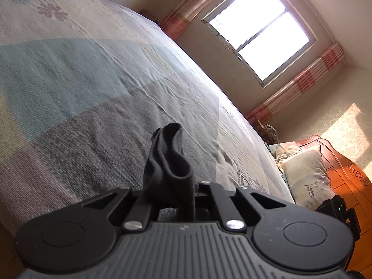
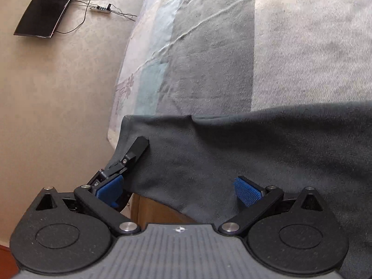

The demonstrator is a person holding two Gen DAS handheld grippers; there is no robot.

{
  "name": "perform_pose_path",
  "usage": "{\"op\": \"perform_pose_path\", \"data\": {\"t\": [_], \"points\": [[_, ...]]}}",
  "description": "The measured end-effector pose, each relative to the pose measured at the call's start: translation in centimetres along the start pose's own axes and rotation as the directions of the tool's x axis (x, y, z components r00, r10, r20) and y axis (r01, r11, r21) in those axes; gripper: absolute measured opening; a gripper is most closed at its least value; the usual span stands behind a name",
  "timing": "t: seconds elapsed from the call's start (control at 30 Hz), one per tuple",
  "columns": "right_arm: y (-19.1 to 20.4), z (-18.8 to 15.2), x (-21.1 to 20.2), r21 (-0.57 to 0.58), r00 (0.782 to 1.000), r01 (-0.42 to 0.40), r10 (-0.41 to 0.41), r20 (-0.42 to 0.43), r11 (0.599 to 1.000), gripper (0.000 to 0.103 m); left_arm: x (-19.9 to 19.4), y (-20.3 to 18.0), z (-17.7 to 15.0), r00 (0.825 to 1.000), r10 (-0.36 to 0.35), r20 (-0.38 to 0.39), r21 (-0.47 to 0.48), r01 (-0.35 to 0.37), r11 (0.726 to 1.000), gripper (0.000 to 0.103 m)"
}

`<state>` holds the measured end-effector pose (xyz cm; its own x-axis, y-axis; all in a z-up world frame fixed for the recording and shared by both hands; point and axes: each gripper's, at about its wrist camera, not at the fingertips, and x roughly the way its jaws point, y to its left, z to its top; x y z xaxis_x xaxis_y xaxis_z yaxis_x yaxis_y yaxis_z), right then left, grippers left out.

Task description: Fold clothes

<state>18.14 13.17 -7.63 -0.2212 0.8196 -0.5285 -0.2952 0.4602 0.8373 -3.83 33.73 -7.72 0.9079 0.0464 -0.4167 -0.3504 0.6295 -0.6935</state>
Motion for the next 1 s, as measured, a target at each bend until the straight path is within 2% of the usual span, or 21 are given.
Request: {"op": "perform_pose_path", "data": {"t": [0.23, 0.47, 0.63, 0.8, 0.9, 1.0], "points": [[0.7, 2.6, 1.0, -0.025, 0.995, 0.085, -0.083, 0.061, 0.996, 0.103, -0.1, 2.4, -1.1, 1.000, 0.010, -0.014, -0.058, -0.011, 0.998, 0.004], [0.7, 4.9, 1.3, -0.005, 0.989, 0.096, -0.095, 0.114, 0.995, 0.103, 0.2, 3.1, -1.2, 1.000, 0.006, -0.026, -0.074, -0.008, 0.997, 0.004], [2.2, 2.2, -0.5, -0.012, 0.998, 0.015, -0.015, 0.068, 1.000, 0.103, 0.3, 3.1, -1.2, 1.000, 0.004, -0.027, -0.063, -0.006, 0.998, 0.004], [2.0, -1.6, 0.0, -0.005, 0.996, 0.085, -0.085, 0.029, 0.996, 0.103, 0.2, 2.4, -1.2, 1.000, -0.001, -0.022, -0.054, 0.000, 0.999, 0.004], [1.2, -3.9, 0.3, 0.035, 0.995, 0.101, -0.102, 0.009, 0.994, 0.103, 0.2, 2.0, -1.3, 1.000, 0.006, -0.024, -0.048, -0.007, 0.999, 0.004], [1.0, -6.1, 0.5, 0.060, 0.996, 0.082, -0.079, -0.052, 0.995, 0.103, 0.2, 1.3, -1.3, 0.999, 0.013, -0.030, -0.039, -0.014, 0.999, 0.004]]}}
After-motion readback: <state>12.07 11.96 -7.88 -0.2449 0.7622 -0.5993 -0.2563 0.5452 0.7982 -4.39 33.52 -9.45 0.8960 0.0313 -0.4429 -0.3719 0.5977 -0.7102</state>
